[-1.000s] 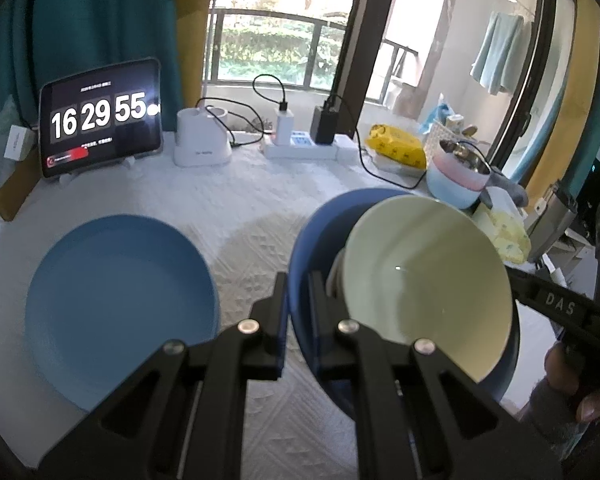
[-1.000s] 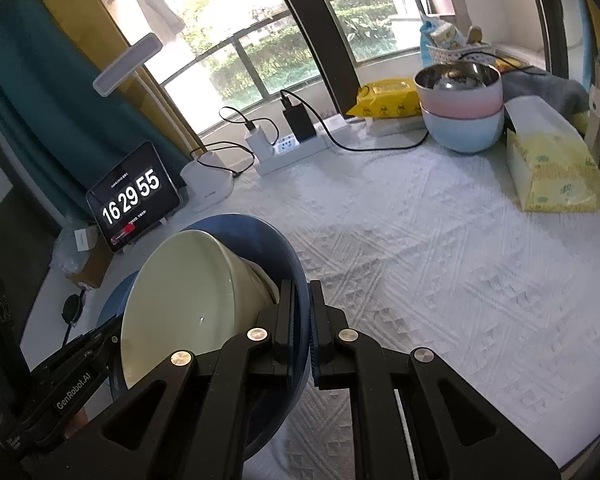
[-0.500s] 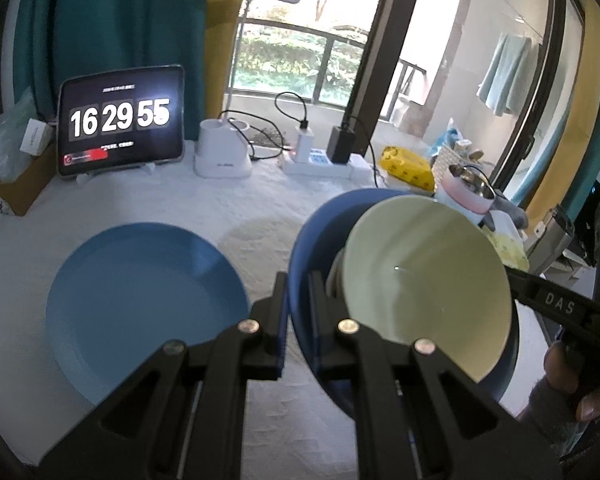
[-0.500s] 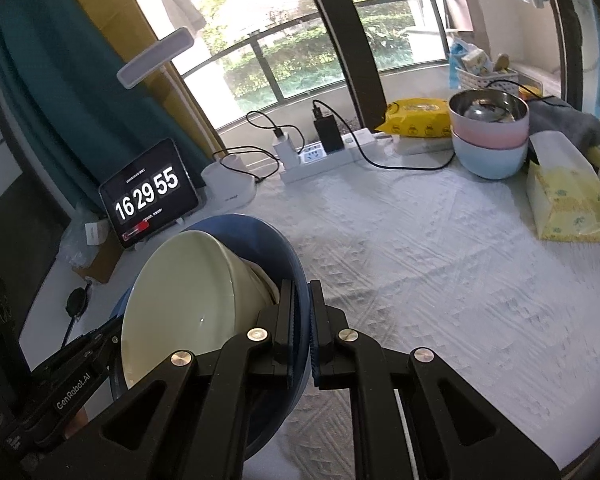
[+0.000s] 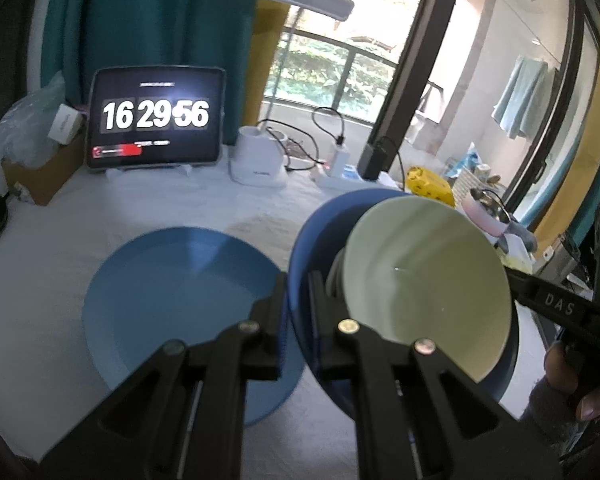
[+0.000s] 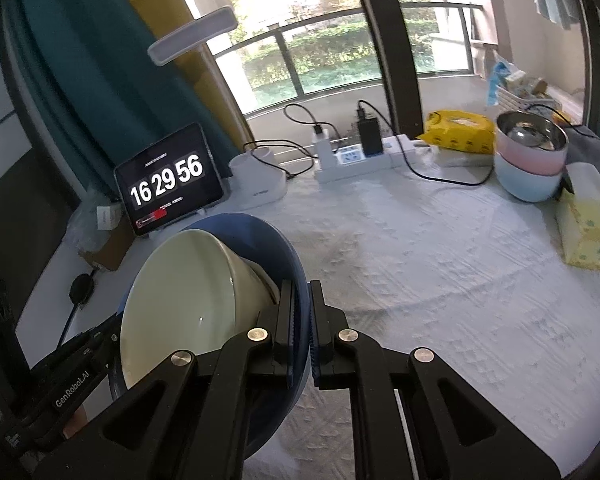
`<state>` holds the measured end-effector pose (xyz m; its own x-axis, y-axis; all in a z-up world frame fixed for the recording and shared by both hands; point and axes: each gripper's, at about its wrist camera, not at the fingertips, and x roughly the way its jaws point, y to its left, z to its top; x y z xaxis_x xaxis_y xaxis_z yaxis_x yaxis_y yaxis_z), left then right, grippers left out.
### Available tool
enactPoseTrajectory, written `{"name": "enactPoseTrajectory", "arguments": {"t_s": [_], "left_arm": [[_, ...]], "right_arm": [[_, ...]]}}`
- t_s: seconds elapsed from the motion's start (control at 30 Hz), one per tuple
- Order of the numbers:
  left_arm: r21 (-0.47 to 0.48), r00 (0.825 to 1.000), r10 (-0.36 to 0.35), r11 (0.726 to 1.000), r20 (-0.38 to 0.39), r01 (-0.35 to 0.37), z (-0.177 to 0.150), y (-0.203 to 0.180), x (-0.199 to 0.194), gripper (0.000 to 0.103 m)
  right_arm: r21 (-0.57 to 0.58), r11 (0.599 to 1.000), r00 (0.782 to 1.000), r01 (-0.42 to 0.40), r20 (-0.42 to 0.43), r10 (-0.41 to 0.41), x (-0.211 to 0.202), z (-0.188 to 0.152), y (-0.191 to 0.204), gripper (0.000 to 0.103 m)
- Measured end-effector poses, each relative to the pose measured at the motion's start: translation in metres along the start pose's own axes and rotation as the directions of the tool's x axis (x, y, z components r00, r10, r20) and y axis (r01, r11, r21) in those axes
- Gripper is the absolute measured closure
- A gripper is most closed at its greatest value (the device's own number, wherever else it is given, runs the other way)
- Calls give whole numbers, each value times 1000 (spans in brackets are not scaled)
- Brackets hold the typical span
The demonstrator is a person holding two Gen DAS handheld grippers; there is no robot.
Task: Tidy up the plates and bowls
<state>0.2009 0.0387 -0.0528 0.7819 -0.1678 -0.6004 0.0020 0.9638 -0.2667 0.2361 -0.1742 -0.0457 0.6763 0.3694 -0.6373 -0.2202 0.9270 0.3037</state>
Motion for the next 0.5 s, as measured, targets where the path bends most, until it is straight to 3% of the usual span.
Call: {"name": "enactPoseTrajectory", "arguments": {"t_s": [0.5], "left_arm": [[-83, 996, 88, 993, 12, -87, 5, 54, -8, 96]], "right_arm": [[-74, 995, 996, -73, -59, 68, 44, 8, 53, 94]]}}
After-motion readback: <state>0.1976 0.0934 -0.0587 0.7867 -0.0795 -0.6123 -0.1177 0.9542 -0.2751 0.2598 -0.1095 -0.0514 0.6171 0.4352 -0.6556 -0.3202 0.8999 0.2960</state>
